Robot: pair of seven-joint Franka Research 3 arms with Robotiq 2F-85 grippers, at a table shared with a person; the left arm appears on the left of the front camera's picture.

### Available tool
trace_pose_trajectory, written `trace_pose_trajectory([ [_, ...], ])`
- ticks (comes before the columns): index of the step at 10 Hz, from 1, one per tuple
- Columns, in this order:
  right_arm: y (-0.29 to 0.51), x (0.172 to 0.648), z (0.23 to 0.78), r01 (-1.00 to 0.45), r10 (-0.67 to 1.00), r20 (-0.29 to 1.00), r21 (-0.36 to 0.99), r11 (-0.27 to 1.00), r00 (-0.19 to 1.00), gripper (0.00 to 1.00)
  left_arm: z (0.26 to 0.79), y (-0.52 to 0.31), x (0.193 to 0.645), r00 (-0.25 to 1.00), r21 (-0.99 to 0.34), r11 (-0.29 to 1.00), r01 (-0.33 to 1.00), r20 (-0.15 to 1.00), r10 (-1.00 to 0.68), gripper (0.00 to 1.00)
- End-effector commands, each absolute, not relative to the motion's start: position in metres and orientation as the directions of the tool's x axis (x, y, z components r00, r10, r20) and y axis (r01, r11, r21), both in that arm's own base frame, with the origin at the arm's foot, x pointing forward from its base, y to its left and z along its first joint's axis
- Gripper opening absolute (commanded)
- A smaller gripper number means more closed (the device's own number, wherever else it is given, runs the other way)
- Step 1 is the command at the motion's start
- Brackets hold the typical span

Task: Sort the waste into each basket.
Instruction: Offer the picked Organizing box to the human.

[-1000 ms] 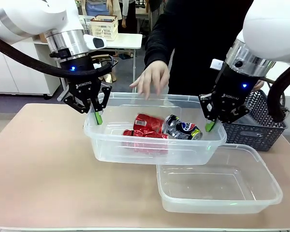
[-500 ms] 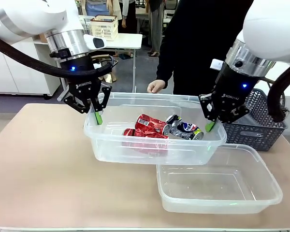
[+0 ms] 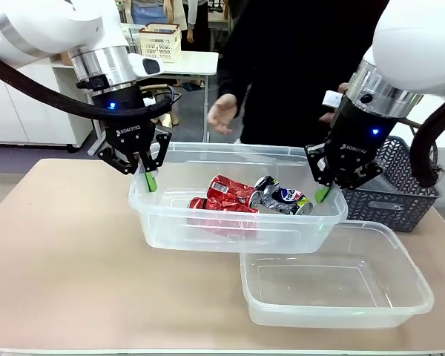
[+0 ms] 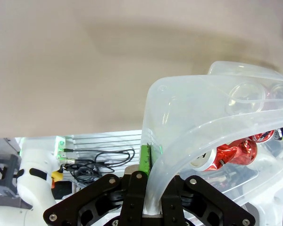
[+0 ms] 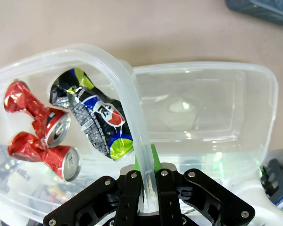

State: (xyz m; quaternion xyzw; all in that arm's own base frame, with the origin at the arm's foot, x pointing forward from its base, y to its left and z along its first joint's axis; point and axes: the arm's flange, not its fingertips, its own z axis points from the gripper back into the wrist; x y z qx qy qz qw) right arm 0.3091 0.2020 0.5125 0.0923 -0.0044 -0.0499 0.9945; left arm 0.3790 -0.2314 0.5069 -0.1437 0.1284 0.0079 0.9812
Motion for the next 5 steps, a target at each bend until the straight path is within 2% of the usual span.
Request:
trace_pose_trajectory([
  [1, 0.213, 0.348, 0.519, 0.083, -0.081, -0.018, 0.176, 0.981, 0.997, 0.04, 0.518, -0.240, 0.409, 0.976, -0.288, 0.957, -0.039, -0.216, -0.025, 0.04],
  [2, 0.228, 0.398, 0.533, 0.057, -0.057, -0.003, 0.151, 0.987, 0.998, 0.04, 0.531, -0.253, 0.446, 0.987, -0.273, 0.960, -0.061, -0.160, 0.017, 0.04],
  [3, 0.235, 0.442, 0.539, 0.011, -0.009, -0.016, 0.145, 0.989, 1.000, 0.04, 0.538, -0.260, 0.475, 0.986, -0.261, 0.963, -0.070, -0.162, 0.027, 0.04],
  [5, 0.240, 0.502, 0.526, -0.009, 0.017, -0.067, 0.126, 0.992, 0.998, 0.04, 0.536, -0.265, 0.526, 0.985, -0.296, 0.946, -0.129, -0.150, 0.087, 0.04],
])
